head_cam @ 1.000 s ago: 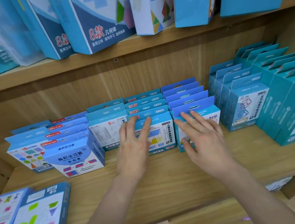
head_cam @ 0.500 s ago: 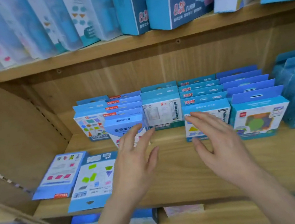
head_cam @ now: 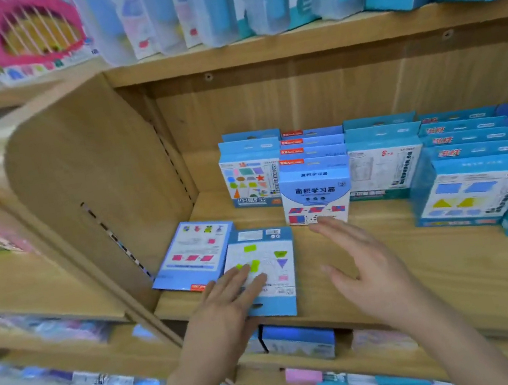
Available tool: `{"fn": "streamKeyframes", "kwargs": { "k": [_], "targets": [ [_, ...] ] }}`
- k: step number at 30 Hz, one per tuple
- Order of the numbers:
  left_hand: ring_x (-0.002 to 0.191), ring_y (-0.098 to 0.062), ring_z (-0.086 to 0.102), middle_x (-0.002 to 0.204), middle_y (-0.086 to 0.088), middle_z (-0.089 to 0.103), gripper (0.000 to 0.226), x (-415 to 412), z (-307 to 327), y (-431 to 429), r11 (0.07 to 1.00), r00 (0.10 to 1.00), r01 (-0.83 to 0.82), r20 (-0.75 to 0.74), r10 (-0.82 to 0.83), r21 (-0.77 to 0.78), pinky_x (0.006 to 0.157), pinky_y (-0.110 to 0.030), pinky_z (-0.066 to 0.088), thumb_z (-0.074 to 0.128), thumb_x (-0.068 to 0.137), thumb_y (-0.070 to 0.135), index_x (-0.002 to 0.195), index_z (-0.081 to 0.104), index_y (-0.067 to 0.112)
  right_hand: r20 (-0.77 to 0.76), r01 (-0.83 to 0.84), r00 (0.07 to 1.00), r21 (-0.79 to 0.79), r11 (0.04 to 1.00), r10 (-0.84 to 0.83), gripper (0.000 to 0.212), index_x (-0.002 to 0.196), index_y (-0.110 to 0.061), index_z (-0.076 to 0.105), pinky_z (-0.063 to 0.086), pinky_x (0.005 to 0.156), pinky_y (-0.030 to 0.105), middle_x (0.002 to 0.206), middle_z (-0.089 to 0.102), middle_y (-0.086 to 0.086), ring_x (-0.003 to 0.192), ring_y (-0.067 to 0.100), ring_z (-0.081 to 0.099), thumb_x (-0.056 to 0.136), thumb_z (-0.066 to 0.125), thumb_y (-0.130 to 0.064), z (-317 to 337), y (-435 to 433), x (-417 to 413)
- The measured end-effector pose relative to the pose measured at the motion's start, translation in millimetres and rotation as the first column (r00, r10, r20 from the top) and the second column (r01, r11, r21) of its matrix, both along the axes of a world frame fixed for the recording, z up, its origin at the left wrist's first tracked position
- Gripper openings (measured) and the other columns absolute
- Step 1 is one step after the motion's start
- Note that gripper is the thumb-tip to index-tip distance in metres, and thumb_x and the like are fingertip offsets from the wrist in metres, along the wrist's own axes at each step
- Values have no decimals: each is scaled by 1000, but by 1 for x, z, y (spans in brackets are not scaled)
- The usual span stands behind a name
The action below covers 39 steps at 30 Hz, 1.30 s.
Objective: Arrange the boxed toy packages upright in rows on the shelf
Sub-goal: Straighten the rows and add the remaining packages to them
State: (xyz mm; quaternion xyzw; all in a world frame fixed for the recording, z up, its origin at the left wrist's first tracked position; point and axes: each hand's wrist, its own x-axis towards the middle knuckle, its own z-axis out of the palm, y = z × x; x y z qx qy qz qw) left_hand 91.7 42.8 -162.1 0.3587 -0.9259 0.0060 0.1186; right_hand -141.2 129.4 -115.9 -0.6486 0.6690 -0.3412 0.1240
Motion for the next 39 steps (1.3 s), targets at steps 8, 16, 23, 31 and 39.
{"fn": "streamKeyframes", "kwargs": {
  "k": [8,16,23,31,39],
  "targets": [
    [112,-16,62,118,8,67,62,12,11,-14,991,980,115,-154,-124,-63,73,-30,59,83,62,8,118,64,28,-40,-167,982,248,954,183,68,139,-36,42,9,109,6,140,29,-26,135,-7,20,82,71,-16,-18,-19,35],
    [94,4,61,102,13,68,27,-4,76,-41,794,612,208,-709,351,572,84,-19,49,67,82,33,108,64,30,509,43,860,5,999,-40,34,108,-30,65,49,81,15,101,71,-18,98,0,64,78,75,-16,5,-40,37],
    [103,-14,66,105,7,72,35,-10,47,-51,569,582,391,-673,456,723,85,-32,55,62,76,28,110,61,31,823,123,550,88,988,-142,28,104,-15,66,53,63,19,91,75,-5,83,11,72,78,70,-7,9,-50,36],
    [99,-14,68,104,4,73,30,-12,41,-55,540,534,395,-664,524,743,76,-30,57,59,82,17,111,61,25,836,124,528,102,987,-153,32,109,-15,64,54,62,19,95,75,0,84,14,72,78,71,-13,11,-57,37],
    [99,3,63,102,23,69,32,-16,33,-46,756,659,165,-641,393,634,79,-17,52,62,89,11,113,63,31,753,235,635,28,972,-175,46,110,-42,52,58,64,33,97,72,-4,86,11,70,68,70,-35,7,-58,33]
  ]
}}
